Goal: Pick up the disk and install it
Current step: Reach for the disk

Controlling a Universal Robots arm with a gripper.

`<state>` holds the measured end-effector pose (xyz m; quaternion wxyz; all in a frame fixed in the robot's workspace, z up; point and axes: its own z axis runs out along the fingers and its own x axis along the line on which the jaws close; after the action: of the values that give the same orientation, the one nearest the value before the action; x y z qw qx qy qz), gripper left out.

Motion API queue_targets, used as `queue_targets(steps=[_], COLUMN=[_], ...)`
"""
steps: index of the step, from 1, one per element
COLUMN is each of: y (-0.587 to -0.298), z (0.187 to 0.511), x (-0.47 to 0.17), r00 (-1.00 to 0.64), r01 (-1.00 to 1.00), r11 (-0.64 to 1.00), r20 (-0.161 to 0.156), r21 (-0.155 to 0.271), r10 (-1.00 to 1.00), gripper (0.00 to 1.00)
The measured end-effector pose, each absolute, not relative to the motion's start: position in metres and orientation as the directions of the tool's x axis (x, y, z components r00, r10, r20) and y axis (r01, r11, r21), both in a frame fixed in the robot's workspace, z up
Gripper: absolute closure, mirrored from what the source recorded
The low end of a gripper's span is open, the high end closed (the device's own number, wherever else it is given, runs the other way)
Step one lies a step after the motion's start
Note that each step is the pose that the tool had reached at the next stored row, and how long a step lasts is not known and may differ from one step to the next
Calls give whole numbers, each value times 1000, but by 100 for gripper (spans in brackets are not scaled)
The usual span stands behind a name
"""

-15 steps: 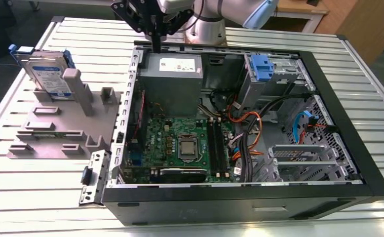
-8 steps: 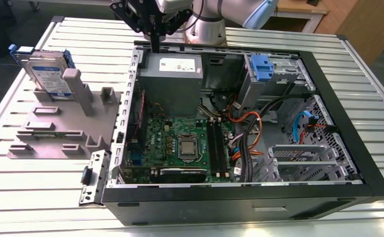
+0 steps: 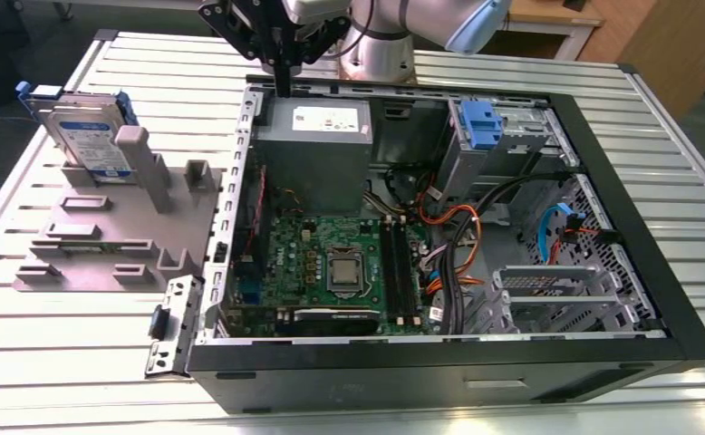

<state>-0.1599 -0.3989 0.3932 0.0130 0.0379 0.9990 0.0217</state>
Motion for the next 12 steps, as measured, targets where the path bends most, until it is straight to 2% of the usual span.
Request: queue_targets(steps=[12], y=[-399], z=[393], x=[-163], r00=[-997], r01=[75], r11=[996], r20=[-24], r21=[44], r10=[76], gripper=[89])
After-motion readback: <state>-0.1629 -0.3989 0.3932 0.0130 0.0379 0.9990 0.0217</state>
